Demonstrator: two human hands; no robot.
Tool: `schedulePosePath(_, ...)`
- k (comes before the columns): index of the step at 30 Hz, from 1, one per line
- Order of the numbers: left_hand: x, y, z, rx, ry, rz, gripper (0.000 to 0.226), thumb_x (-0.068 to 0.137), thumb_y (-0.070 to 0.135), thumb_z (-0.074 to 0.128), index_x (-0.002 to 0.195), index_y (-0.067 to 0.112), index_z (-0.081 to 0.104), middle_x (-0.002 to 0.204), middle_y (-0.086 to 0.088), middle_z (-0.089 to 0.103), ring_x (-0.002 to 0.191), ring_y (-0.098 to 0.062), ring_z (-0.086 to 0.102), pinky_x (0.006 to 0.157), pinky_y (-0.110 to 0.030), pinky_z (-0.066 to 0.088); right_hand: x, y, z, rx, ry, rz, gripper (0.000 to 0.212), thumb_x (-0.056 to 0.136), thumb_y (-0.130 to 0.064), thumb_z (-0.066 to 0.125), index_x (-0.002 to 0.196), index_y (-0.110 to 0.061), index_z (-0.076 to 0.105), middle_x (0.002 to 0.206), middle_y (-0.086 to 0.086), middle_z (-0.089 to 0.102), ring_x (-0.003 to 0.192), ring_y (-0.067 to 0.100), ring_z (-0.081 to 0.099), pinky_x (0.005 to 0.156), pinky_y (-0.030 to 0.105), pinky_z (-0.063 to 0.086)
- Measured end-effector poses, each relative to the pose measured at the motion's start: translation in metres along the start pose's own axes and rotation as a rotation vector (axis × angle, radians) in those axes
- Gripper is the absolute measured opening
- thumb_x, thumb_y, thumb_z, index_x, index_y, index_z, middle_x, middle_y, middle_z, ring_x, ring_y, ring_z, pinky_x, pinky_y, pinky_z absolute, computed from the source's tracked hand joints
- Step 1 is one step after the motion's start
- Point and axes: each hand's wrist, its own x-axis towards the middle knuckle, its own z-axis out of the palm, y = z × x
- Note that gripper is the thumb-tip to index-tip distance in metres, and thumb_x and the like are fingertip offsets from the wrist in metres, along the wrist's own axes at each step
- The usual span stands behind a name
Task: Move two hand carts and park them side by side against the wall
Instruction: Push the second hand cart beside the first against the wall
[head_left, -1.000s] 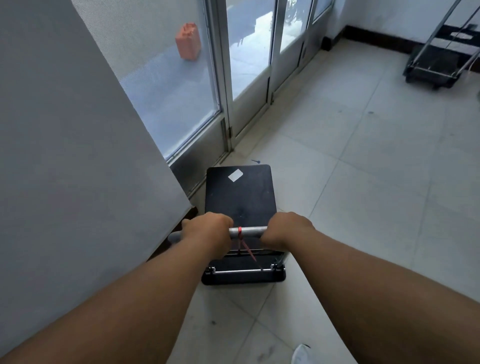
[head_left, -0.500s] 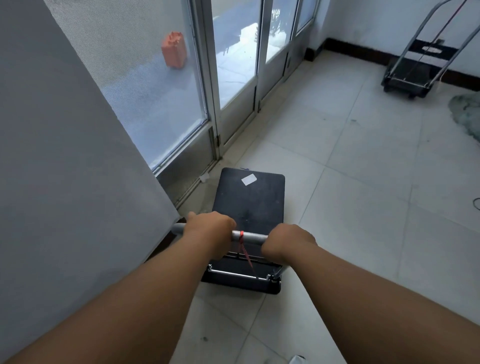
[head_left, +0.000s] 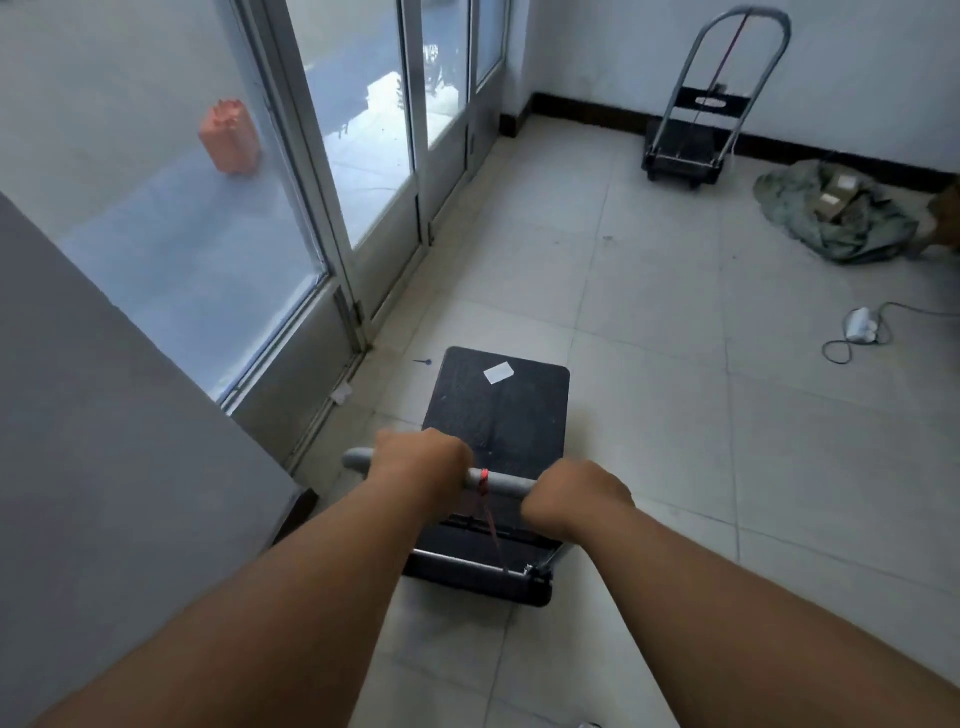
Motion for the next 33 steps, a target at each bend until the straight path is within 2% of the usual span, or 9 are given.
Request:
schedulePosePath(3, 0.012, 0.011, -0.009, 0.023, 0.021, 0.048, 0.016, 0.094, 0.025, 0.067, 0.107, 0.034, 0.068, 0.098, 0.004, 0.063, 0.103, -0.026, 0.066, 0.089, -0.043, 0.039, 0.006, 0.012, -0.007, 0.053, 0.013, 0.041, 0.027, 0.077, -0.033, 0.056, 0.100, -0.022, 0.064, 0.110, 0.005, 0.071, 0.100, 0.029, 0.068, 0.090, 0.036, 0.056)
schedulePosePath(8, 0.039, 0.030, -0.026, 0.057, 0.039, 0.081, 0.006, 0.094, 0.030, 0.065, 0.100, 0.032, 0.065, 0.097, 0.006, 0.064, 0.091, -0.024, 0.059, 0.088, -0.044, 0.036, 0.021, 0.032, -0.024, 0.095, 0.014, 0.059, 0.037, 0.082, -0.035, 0.059, 0.115, -0.021, 0.069, 0.115, 0.005, 0.072, 0.105, 0.028, 0.069, 0.094, 0.037, 0.056)
schedulePosePath(14, 0.071, 0.053, -0.043, 0.107, 0.032, 0.036, 0.014, 0.092, 0.022, 0.063, 0.095, 0.034, 0.058, 0.092, 0.009, 0.061, 0.087, -0.023, 0.058, 0.086, -0.045, 0.032, 0.049, 0.054, -0.050, 0.106, -0.009, 0.062, 0.031, 0.083, -0.038, 0.064, 0.109, -0.020, 0.066, 0.110, 0.005, 0.072, 0.101, 0.027, 0.069, 0.094, 0.037, 0.055)
schedulePosePath(18, 0.094, 0.064, -0.056, 0.102, 0.032, 0.033, 0.015, 0.092, 0.021, 0.061, 0.095, 0.035, 0.056, 0.094, 0.009, 0.061, 0.087, -0.023, 0.057, 0.085, -0.044, 0.032, 0.074, 0.065, -0.067, 0.120, -0.011, 0.061, 0.043, 0.079, -0.044, 0.066, 0.114, -0.019, 0.070, 0.113, 0.006, 0.072, 0.104, 0.029, 0.068, 0.089, 0.034, 0.052)
schedulePosePath(23, 0.126, 0.070, -0.075, 0.095, 0.027, 0.044, 0.013, 0.094, 0.022, 0.060, 0.094, 0.034, 0.055, 0.090, 0.009, 0.061, 0.084, -0.021, 0.057, 0.085, -0.044, 0.033, 0.104, 0.072, -0.090, 0.107, 0.010, 0.027, 0.042, 0.081, -0.038, 0.064, 0.119, -0.021, 0.071, 0.117, 0.006, 0.072, 0.109, 0.030, 0.067, 0.098, 0.038, 0.049)
schedulePosePath(25, 0.141, 0.073, -0.082, 0.095, 0.041, 0.047, 0.012, 0.094, 0.022, 0.059, 0.093, 0.034, 0.056, 0.086, 0.009, 0.058, 0.082, -0.022, 0.056, 0.084, -0.044, 0.032, 0.117, 0.073, -0.101, 0.104, 0.032, 0.028, 0.041, 0.079, -0.037, 0.064, 0.116, -0.021, 0.071, 0.117, 0.006, 0.072, 0.108, 0.030, 0.068, 0.094, 0.037, 0.049)
schedulePosePath(29, 0.172, 0.075, -0.099, 0.084, 0.075, 0.061, 0.011, 0.094, 0.024, 0.057, 0.096, 0.034, 0.060, 0.092, 0.007, 0.064, 0.085, -0.024, 0.062, 0.084, -0.046, 0.029, 0.145, 0.074, -0.126, 0.074, 0.046, 0.038, 0.037, 0.078, -0.033, 0.063, 0.114, -0.023, 0.070, 0.112, 0.004, 0.073, 0.104, 0.028, 0.069, 0.091, 0.034, 0.053)
schedulePosePath(33, 0.214, 0.075, -0.119, 0.063, 0.074, 0.102, 0.015, 0.091, 0.019, 0.057, 0.095, 0.032, 0.062, 0.089, 0.007, 0.066, 0.091, -0.024, 0.067, 0.090, -0.048, 0.034, 0.179, 0.072, -0.156, 0.060, 0.053, 0.040, 0.031, 0.081, -0.030, 0.058, 0.110, -0.022, 0.068, 0.109, 0.003, 0.071, 0.100, 0.027, 0.068, 0.092, 0.036, 0.055)
